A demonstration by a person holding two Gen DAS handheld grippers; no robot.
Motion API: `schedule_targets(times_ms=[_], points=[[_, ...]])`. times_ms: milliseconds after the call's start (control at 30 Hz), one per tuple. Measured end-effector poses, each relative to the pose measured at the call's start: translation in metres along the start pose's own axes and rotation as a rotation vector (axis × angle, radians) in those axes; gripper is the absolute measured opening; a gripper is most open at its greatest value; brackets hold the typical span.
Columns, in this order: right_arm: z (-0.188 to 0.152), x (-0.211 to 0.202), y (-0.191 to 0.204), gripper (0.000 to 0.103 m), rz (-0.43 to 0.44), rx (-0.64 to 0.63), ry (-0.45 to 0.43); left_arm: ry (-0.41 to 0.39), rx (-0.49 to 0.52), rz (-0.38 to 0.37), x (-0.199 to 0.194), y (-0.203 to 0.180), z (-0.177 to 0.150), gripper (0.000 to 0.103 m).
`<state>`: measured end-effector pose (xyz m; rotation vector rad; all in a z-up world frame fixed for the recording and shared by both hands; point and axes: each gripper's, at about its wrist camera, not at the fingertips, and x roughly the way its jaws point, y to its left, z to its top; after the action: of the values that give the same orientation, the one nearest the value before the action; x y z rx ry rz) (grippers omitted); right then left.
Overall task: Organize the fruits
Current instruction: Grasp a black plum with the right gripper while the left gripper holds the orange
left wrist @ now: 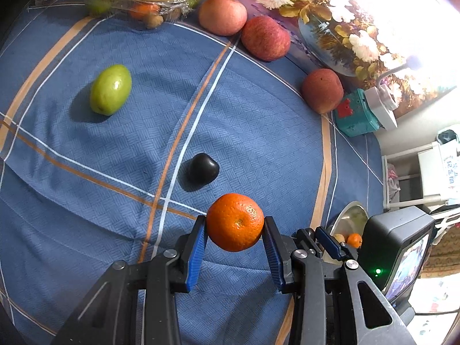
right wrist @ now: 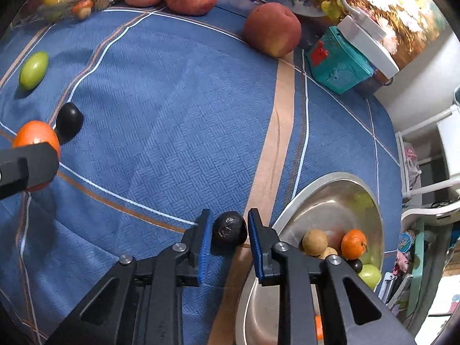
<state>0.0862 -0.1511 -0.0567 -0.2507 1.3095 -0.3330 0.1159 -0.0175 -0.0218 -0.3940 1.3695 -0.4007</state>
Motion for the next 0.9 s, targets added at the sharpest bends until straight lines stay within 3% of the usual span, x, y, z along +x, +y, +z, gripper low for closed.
schedule_targets(times_ms=[300,567,900], points=[[-0.005,-0.006,-0.008,0.021,0.055,0.053,-0.018,-0.001,-0.006,-0.009,-0.002,0.003,0.0,0.041],[-0.007,-0.038,-0.018,0.021,0.279,0.21,-0.095,-0.03,-0.008,-0.01,-0.013,0.004,0.0,0.041],[-0.018,-0.057,-0.03,0.021,0.314,0.385,-0.158,-0.071,0.01,0.005,-0.027,-0.005,-0.003,0.041]])
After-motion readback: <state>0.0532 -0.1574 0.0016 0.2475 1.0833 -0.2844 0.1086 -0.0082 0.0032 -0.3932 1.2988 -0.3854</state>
